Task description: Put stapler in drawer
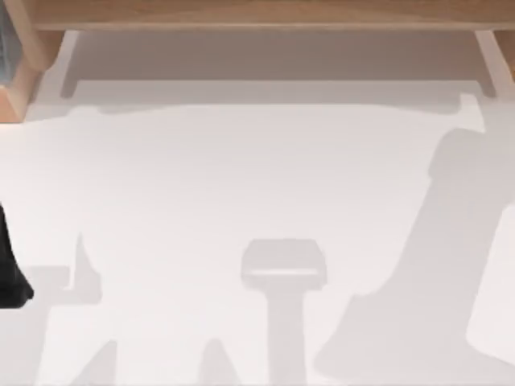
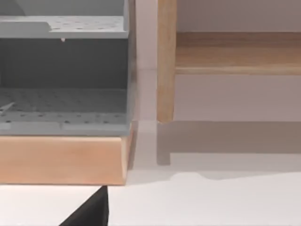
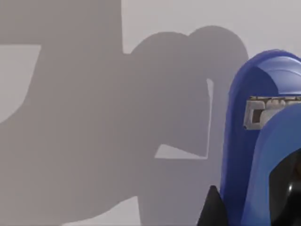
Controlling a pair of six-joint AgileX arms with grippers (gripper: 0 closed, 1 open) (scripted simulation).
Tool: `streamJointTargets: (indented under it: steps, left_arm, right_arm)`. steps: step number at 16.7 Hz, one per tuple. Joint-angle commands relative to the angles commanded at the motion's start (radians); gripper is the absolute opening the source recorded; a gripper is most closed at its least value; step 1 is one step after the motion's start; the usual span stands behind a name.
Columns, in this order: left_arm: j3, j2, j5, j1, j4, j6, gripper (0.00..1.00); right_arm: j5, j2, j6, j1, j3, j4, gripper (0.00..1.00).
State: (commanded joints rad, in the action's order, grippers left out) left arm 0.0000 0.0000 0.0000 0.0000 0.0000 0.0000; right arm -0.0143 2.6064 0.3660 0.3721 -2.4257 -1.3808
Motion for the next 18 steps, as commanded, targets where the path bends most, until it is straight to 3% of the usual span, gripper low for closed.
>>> streamJointTargets:
  steps: [5,18]
  left_arm:
    - [0.0,0.0,0.0,0.0,0.0,0.0,1.0]
    - [0.0,0.0,0.0,0.0,0.0,0.0,1.0]
  right_arm:
    - [-0.004,-0.001,-0.006,0.0,0.007,0.001,0.0]
    - [-0.004,-0.001,-0.006,0.0,0.007,0.001,0.98]
